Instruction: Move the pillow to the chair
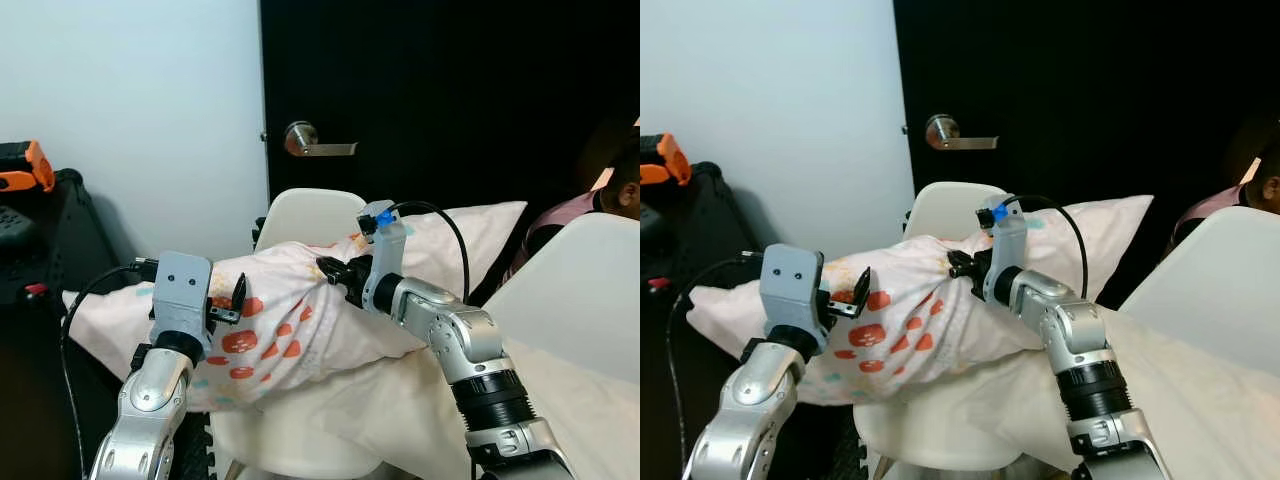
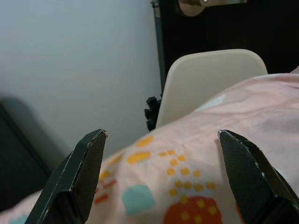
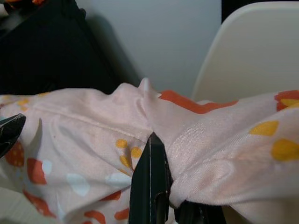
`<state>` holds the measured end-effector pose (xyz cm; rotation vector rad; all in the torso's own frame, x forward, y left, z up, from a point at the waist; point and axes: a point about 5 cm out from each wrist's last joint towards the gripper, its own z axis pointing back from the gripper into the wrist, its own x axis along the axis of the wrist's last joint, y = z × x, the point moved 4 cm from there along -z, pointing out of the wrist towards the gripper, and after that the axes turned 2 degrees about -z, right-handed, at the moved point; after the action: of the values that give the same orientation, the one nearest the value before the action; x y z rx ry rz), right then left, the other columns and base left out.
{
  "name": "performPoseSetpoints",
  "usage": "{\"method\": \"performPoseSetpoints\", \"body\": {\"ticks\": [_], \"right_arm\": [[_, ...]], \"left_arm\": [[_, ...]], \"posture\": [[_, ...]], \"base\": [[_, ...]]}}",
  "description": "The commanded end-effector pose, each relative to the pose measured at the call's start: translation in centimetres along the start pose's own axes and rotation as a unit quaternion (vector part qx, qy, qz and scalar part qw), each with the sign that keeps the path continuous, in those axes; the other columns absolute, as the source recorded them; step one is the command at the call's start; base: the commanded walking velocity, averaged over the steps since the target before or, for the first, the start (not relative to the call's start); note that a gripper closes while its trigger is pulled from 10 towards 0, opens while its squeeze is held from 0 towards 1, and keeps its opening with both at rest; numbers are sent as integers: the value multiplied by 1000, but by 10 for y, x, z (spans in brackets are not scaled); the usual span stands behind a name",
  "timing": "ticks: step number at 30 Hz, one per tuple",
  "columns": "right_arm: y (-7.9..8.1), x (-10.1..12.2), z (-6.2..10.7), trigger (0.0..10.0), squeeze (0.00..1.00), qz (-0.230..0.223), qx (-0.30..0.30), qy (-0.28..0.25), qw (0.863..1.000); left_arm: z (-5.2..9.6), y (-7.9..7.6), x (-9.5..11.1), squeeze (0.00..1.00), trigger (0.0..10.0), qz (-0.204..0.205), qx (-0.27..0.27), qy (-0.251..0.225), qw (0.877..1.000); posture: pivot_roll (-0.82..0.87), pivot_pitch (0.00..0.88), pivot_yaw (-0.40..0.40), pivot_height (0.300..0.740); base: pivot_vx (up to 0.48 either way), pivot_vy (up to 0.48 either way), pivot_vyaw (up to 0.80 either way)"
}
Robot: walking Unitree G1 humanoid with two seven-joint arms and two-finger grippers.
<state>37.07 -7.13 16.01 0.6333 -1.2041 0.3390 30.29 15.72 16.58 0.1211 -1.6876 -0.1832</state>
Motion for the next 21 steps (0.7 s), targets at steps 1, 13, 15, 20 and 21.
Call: {"method": "performPoseSetpoints", "body": {"ticks": [1, 13, 15, 20, 21], "right_arm": [[3, 12, 2, 10000, 0, 71, -4, -8, 997], [-13, 27, 9, 10000, 0, 81, -14, -7, 997], [-14, 24, 9, 10000, 0, 88, -16, 3, 996], [-31, 4, 12, 10000, 0, 123, -48, 67, 989], [-34, 3, 13, 10000, 0, 123, -54, 71, 988]], "left_arm": [[-1, 1, -2, 0, 10000, -8, -4, 1, 1000], [-7, 2, 4, 0, 10000, -20, -6, -9, 1000], [-8, 2, 4, 0, 10000, -16, -6, -8, 1000], [-9, 3, -6, 0, 10000, 114, -5, 46, 992], [-9, 1, -8, 0, 10000, 136, -10, 58, 989]], "posture": [[92, 0, -38, 660], [87, 0, -36, 605], [87, 0, -36, 600], [88, 0, -39, 580], [88, 0, -40, 575]], "base": [[0, 0, 0], [0, 0, 0], [0, 0, 0], [0, 0, 0], [0, 0, 0]]}}
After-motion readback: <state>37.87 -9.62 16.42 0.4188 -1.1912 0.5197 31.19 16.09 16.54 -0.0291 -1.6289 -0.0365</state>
